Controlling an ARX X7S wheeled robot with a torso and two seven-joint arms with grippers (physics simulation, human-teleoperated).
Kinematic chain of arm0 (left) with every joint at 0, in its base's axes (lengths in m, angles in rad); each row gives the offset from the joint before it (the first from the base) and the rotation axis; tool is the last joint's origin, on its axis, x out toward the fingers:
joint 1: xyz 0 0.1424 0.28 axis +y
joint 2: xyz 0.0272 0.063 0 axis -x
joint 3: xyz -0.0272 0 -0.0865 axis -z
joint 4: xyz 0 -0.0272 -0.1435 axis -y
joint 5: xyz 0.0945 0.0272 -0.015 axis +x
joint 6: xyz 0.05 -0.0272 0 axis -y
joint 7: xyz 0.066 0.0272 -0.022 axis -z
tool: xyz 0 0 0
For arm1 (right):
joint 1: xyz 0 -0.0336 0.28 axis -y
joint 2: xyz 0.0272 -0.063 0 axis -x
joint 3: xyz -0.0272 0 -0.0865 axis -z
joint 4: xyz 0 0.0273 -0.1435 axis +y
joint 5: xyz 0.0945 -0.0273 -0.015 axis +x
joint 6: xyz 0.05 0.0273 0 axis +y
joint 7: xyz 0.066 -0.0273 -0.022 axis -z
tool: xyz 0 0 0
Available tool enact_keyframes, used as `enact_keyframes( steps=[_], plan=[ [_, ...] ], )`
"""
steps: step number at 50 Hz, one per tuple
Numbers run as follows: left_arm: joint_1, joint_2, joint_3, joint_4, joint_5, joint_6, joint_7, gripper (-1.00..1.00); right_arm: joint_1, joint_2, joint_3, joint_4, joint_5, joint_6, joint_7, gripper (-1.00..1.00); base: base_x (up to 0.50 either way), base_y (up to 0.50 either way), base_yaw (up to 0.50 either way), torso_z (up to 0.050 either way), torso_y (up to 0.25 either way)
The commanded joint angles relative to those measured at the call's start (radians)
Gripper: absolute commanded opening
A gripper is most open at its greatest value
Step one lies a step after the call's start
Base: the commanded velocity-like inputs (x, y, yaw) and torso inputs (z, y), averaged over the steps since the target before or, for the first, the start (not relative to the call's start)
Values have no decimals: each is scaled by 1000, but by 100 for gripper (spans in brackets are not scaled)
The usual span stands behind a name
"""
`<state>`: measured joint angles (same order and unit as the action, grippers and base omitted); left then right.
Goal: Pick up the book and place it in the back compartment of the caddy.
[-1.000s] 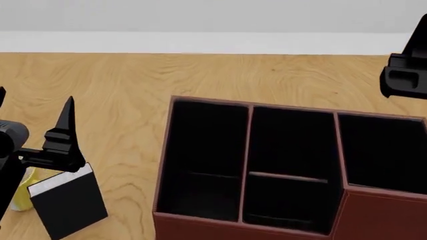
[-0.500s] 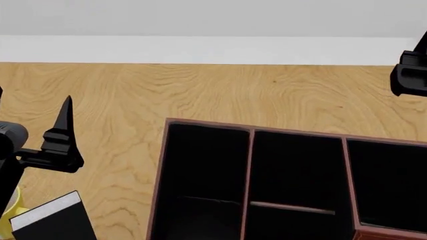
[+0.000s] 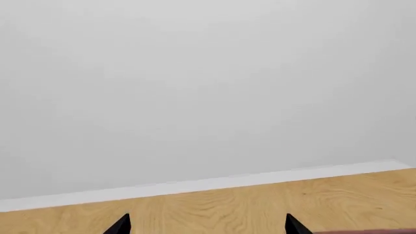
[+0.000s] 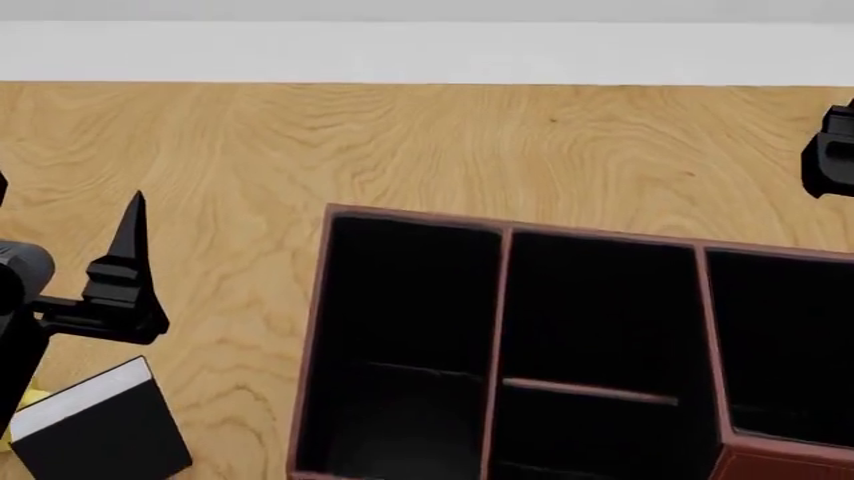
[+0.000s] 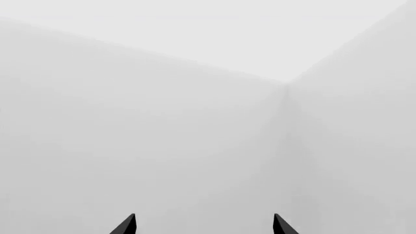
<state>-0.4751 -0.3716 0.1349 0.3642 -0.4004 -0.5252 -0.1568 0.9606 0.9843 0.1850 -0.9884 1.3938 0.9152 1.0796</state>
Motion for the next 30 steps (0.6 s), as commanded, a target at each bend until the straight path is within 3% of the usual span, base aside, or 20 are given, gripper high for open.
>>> enact_keyframes(
  steps=[1, 23, 30],
  plan=[
    [-2, 1, -2, -4, -7, 1, -3, 100, -3, 2, -3, 0, -4, -5, 0, 100, 0, 0, 0, 0, -170],
    [-4, -4, -2, -2, -14, 1, -9, 100, 32, 7, -33, 2, 10, -4, 18, 100, 0, 0, 0, 0, -167],
    [-9, -4, -3, 1, -16, -5, -17, 100, 14, 11, -23, 0, 5, -11, 14, 100, -2, 0, 0, 0, -9]
  ],
)
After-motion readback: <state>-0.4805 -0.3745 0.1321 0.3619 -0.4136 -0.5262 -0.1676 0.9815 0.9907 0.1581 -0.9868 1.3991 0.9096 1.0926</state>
